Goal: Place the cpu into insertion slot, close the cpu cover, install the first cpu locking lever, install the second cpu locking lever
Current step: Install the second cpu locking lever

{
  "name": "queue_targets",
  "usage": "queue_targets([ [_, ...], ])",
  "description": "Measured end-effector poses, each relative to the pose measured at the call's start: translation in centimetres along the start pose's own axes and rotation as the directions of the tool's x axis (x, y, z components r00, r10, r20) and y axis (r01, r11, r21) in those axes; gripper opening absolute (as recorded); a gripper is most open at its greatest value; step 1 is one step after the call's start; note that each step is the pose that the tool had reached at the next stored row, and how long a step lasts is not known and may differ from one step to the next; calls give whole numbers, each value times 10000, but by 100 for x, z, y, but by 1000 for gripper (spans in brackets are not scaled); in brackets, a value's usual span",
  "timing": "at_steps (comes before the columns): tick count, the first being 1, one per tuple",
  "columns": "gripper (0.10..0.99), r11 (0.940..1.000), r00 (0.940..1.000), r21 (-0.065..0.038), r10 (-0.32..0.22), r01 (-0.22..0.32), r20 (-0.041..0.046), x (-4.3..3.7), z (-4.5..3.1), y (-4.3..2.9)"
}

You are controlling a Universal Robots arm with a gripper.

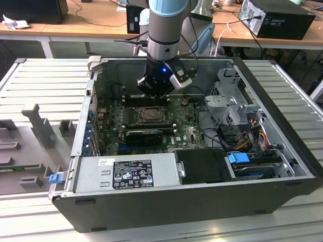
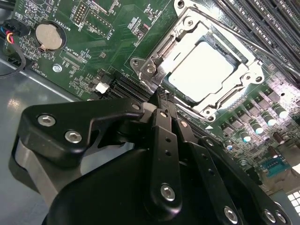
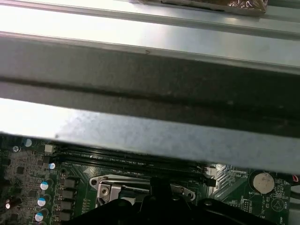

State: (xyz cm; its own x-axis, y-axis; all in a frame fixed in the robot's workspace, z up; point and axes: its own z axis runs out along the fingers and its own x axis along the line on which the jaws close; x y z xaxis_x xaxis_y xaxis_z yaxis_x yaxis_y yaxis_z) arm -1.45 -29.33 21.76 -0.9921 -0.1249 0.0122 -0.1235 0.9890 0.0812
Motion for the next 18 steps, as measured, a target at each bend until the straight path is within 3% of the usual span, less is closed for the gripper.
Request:
queue_targets([
  [4,106,10000,10000,1,1,-1,0,4,-3,-25],
  [12,106,10000,10000,-1,-1,1,1,6,-85,-32],
  [18,106,10000,10000,-1,1,-1,0,20,-94,-139],
])
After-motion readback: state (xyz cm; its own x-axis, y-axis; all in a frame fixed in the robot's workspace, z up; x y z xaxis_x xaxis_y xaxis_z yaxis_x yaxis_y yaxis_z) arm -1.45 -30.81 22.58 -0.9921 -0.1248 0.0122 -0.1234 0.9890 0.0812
